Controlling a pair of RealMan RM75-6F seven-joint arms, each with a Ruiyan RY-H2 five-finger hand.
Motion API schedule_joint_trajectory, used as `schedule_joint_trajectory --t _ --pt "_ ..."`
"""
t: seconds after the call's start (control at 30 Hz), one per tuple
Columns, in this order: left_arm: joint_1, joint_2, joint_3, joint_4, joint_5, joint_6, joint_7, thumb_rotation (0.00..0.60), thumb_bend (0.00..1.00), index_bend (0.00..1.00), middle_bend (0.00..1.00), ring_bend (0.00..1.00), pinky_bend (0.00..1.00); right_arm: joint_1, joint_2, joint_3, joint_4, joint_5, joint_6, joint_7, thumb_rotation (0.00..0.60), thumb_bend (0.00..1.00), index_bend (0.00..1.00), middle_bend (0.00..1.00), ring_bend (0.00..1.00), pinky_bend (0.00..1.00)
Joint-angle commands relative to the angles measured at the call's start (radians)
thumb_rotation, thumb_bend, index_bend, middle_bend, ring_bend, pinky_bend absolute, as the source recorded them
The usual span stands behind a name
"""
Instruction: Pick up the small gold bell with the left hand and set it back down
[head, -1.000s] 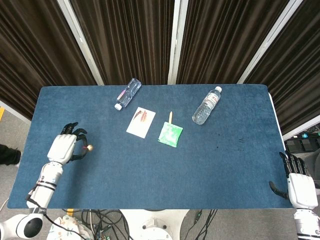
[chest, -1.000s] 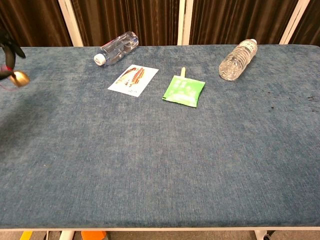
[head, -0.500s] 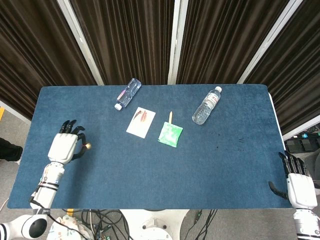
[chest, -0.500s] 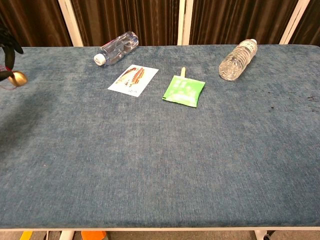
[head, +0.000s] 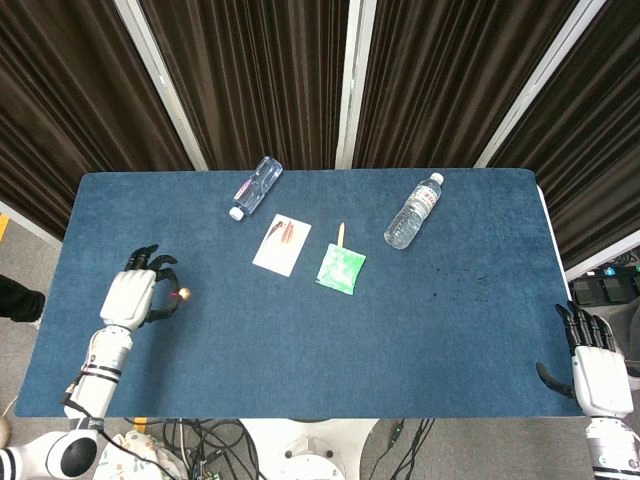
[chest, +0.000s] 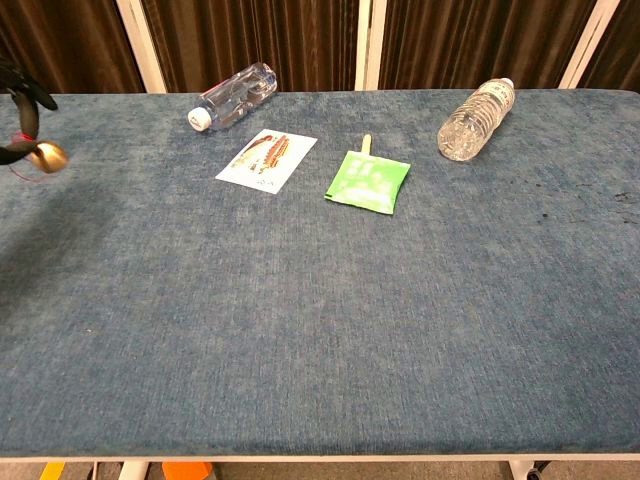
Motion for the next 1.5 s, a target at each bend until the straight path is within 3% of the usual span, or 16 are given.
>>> schedule_joint_trajectory --t 0.03,0.17,0.27,0.33,0.37,0.47,0.53,0.67,0.73,0.97,1.17,1.5 --pt "-0.011 0.039 0.022 0.027 0.041 -0.008 0.047 0.6 0.51 0.65 0.22 0.04 0.02 0.001 -0.001 0.001 0.001 0.001 -0.002 0.002 0.6 0.16 0.0 0.0 0.0 0.0" --pt "-0.004 -0.028 0.013 0.053 0.012 0.09 0.165 0.6 0.5 0.65 0.22 0.04 0.02 0.002 -0.003 -0.002 0.001 -0.005 -0.001 0.0 0.6 0.17 0.0 0.0 0.0 0.0" --pt "-0.007 -0.003 0.004 -0.015 -0.036 0.002 0.036 0.6 0.5 0.65 0.22 0.04 0.01 0.002 -0.003 0.0 0.002 0.0 -0.003 0.0 0.6 0.17 0.0 0.0 0.0 0.0" --pt "-0.015 -0.029 0.033 0.085 0.054 0.108 0.229 0.6 0.51 0.66 0.22 0.04 0.01 0.002 -0.003 0.0 0.003 0.001 -0.004 0.001 0.6 0.17 0.0 0.0 0.0 0.0" --pt "-0.012 -0.058 0.037 0.105 0.07 0.143 0.259 0.6 0.5 0.66 0.22 0.04 0.01 0.002 -0.004 -0.001 0.004 0.0 -0.004 0.002 0.6 0.17 0.0 0.0 0.0 0.0" --pt "0.002 -0.066 0.011 0.054 0.017 0.094 0.083 0.6 0.5 0.67 0.22 0.04 0.02 0.001 -0.004 -0.003 0.004 -0.001 -0.004 0.0 0.6 0.17 0.0 0.0 0.0 0.0" --pt "-0.001 -0.081 0.029 0.12 0.071 0.137 0.153 0.6 0.51 0.66 0.22 0.04 0.01 0.0 -0.004 -0.001 0.005 0.001 -0.003 0.002 0.6 0.17 0.0 0.0 0.0 0.0" --pt "0.014 -0.157 0.027 0.185 0.123 0.229 0.162 0.6 0.51 0.66 0.22 0.04 0.01 0.001 -0.005 -0.001 0.008 0.005 -0.007 0.004 0.6 0.17 0.0 0.0 0.0 0.0" --pt "0.016 -0.158 0.035 0.163 0.104 0.186 0.107 0.6 0.51 0.66 0.23 0.04 0.01 0.001 -0.006 -0.003 0.008 0.002 -0.007 0.004 0.6 0.17 0.0 0.0 0.0 0.0" --pt "-0.016 -0.019 0.058 0.045 0.06 -0.056 -0.112 0.6 0.51 0.66 0.22 0.04 0.01 -0.001 -0.004 -0.001 0.009 0.002 -0.002 0.007 0.6 0.17 0.0 0.0 0.0 0.0" --pt "-0.044 -0.011 0.071 0.066 0.044 -0.122 -0.107 0.6 0.51 0.67 0.22 0.04 0.01 -0.002 -0.004 -0.001 0.015 0.006 -0.006 0.014 0.6 0.17 0.0 0.0 0.0 0.0" --pt "-0.066 -0.132 0.088 0.179 0.03 -0.095 0.004 0.6 0.51 0.67 0.22 0.04 0.01 0.002 -0.005 -0.003 0.014 0.01 -0.016 0.011 0.6 0.17 0.0 0.0 0.0 0.0"
